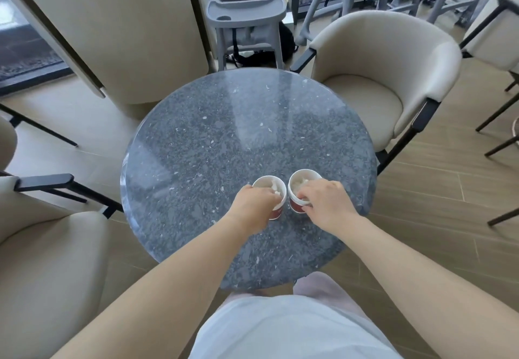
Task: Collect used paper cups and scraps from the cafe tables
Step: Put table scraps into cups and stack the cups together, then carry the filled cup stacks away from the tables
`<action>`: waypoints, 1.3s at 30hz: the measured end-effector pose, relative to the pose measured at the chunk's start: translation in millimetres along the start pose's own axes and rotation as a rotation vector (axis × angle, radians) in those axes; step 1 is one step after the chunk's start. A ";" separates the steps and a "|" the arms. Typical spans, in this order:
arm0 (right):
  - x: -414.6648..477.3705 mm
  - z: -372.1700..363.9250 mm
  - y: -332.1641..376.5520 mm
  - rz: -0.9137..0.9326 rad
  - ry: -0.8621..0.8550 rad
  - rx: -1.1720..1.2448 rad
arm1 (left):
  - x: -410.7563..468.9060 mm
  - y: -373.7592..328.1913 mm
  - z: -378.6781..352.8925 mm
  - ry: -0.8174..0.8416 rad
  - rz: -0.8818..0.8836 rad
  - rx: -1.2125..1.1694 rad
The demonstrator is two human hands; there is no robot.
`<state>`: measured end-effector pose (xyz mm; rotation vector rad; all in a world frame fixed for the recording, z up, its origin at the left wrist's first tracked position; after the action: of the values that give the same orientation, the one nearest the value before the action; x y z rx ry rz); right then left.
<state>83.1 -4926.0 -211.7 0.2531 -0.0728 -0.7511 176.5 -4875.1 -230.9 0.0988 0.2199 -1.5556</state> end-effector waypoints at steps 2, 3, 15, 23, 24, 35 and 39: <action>-0.4 2.1 -0.3 -0.040 -0.011 0.006 | -0.2 2.3 4.9 -0.020 0.010 -0.002; -1.9 4.3 -0.8 -0.059 -0.021 0.035 | -1.0 4.4 7.4 -0.034 0.019 -0.012; -33.7 30.3 13.7 -0.148 -0.104 0.225 | -30.0 14.7 40.4 -0.234 0.092 -0.277; -43.1 36.0 42.2 -0.095 -0.176 0.302 | -59.6 24.2 53.9 -0.278 0.162 -0.378; -45.2 37.5 44.0 -0.092 -0.189 0.310 | -63.1 23.4 56.2 -0.289 0.169 -0.398; -131.5 67.2 6.1 -0.133 -0.352 0.391 | -84.2 -65.5 75.5 -0.393 0.048 -0.444; -197.3 80.6 -34.0 -0.236 -0.408 0.380 | -87.3 -142.4 80.7 -0.369 -0.044 -0.420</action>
<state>-96.0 -4831.3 -137.4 0.4719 -0.5844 -1.0144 40.7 -4808.1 -123.7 -0.5221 0.2516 -1.5106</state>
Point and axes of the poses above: each hand's wrist, its own x-axis towards the middle knuckle, its own z-axis out of the back of the hand, y = z × x, the point moved 9 cm from there along x, towards the middle knuckle, and after that the axes turned 6 degrees about -y, right-handed, at the moved point
